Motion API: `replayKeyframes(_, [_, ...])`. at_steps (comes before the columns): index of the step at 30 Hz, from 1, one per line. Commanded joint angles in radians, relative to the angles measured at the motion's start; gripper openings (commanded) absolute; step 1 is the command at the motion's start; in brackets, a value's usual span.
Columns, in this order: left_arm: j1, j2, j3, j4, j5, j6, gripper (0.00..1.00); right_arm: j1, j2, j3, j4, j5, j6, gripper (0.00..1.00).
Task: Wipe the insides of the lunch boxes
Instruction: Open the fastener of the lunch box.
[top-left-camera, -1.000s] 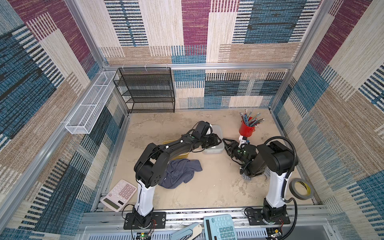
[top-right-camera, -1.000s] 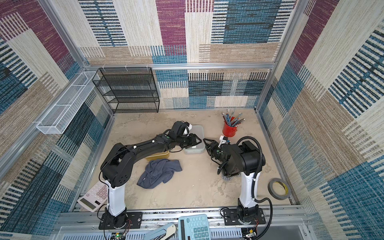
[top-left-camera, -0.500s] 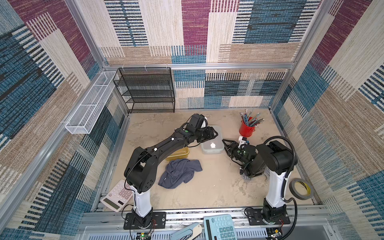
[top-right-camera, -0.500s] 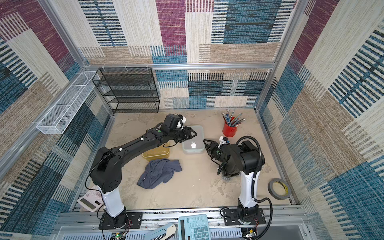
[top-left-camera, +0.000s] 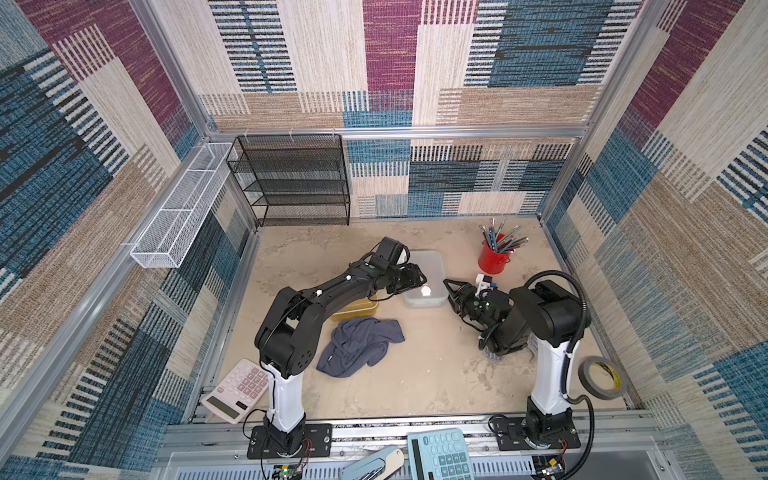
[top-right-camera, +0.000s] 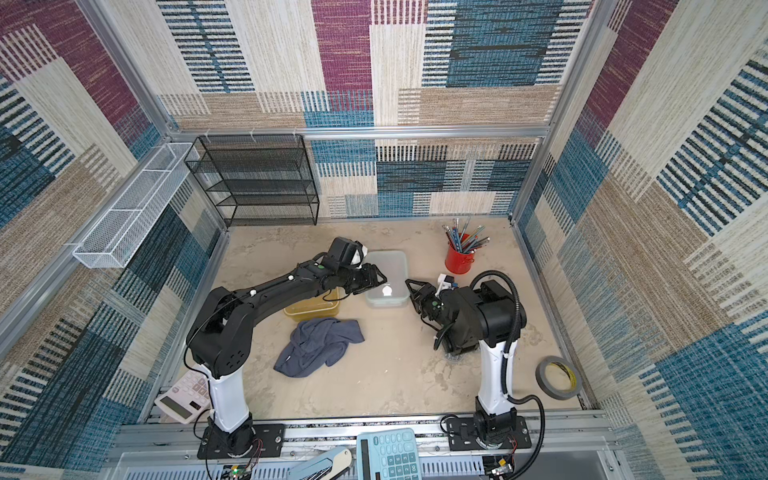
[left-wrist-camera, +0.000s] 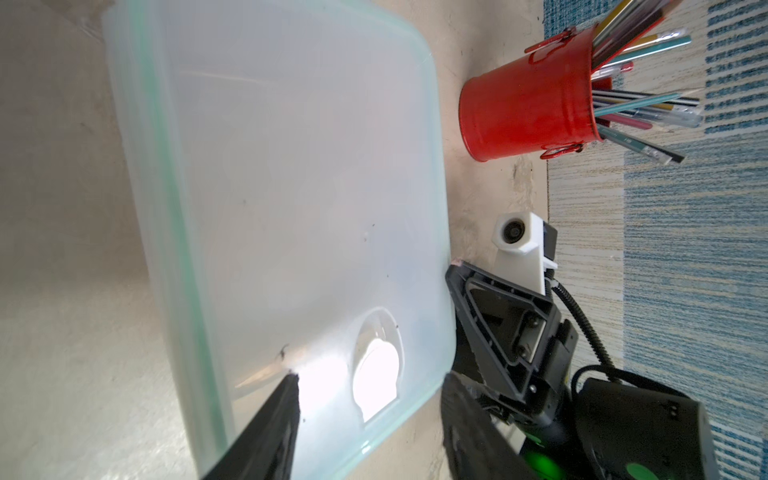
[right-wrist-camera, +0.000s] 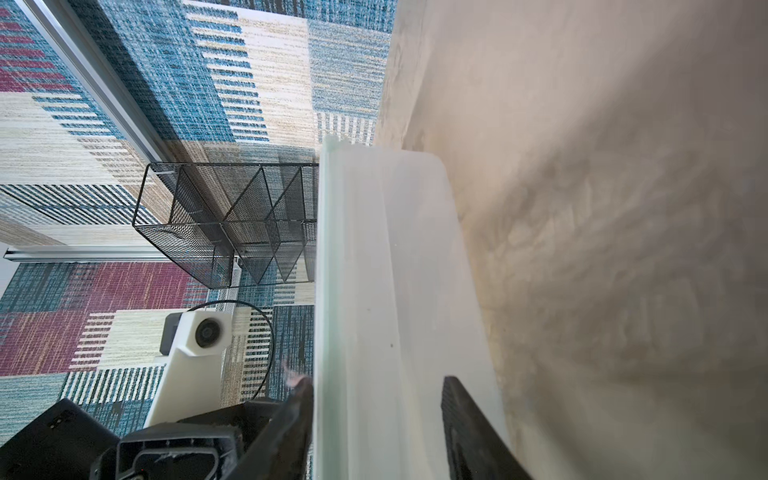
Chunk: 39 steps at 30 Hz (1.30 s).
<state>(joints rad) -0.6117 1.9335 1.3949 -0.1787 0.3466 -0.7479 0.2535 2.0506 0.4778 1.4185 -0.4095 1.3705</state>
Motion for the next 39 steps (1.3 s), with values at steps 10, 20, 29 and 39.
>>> replayKeyframes(10, [-0.043,0.042,-0.030,0.019,0.020,-0.046,0.57,0.033,-0.019,-0.010,0.291,0.046,0.104,0.46])
replayKeyframes(20, [-0.046,0.054,-0.053,0.034,0.013,-0.058,0.57,0.044,-0.038,0.002,0.263,0.045,0.086,0.37])
replayKeyframes(29, [-0.046,0.063,-0.062,0.034,0.005,-0.057,0.56,0.043,-0.042,0.007,0.222,0.031,0.050,0.22])
replayKeyframes(39, [-0.046,0.067,-0.045,0.009,0.001,-0.045,0.56,0.035,-0.128,0.024,0.048,0.030,-0.052,0.29])
